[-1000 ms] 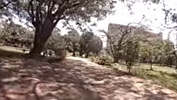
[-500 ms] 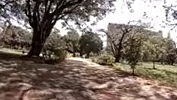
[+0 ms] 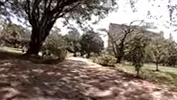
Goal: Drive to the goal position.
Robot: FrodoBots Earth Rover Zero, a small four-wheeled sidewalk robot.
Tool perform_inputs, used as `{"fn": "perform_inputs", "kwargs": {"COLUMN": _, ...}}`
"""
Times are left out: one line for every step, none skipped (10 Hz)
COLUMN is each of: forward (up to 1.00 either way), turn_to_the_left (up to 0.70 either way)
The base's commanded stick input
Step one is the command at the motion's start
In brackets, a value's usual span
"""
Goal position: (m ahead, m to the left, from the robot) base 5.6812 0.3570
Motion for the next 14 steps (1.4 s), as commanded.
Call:
{"fn": "perform_inputs", "kwargs": {"forward": 0.70, "turn_to_the_left": 0.00}}
{"fn": "perform_inputs", "kwargs": {"forward": 0.70, "turn_to_the_left": 0.00}}
{"fn": "perform_inputs", "kwargs": {"forward": 0.70, "turn_to_the_left": 0.00}}
{"fn": "perform_inputs", "kwargs": {"forward": 0.70, "turn_to_the_left": 0.00}}
{"fn": "perform_inputs", "kwargs": {"forward": 0.70, "turn_to_the_left": 0.00}}
{"fn": "perform_inputs", "kwargs": {"forward": 0.70, "turn_to_the_left": 0.00}}
{"fn": "perform_inputs", "kwargs": {"forward": 0.70, "turn_to_the_left": 0.00}}
{"fn": "perform_inputs", "kwargs": {"forward": 0.70, "turn_to_the_left": 0.00}}
{"fn": "perform_inputs", "kwargs": {"forward": 0.70, "turn_to_the_left": 0.00}}
{"fn": "perform_inputs", "kwargs": {"forward": 0.70, "turn_to_the_left": 0.00}}
{"fn": "perform_inputs", "kwargs": {"forward": 0.70, "turn_to_the_left": 0.00}}
{"fn": "perform_inputs", "kwargs": {"forward": 0.70, "turn_to_the_left": 0.00}}
{"fn": "perform_inputs", "kwargs": {"forward": 0.70, "turn_to_the_left": 0.00}}
{"fn": "perform_inputs", "kwargs": {"forward": 0.70, "turn_to_the_left": 0.00}}
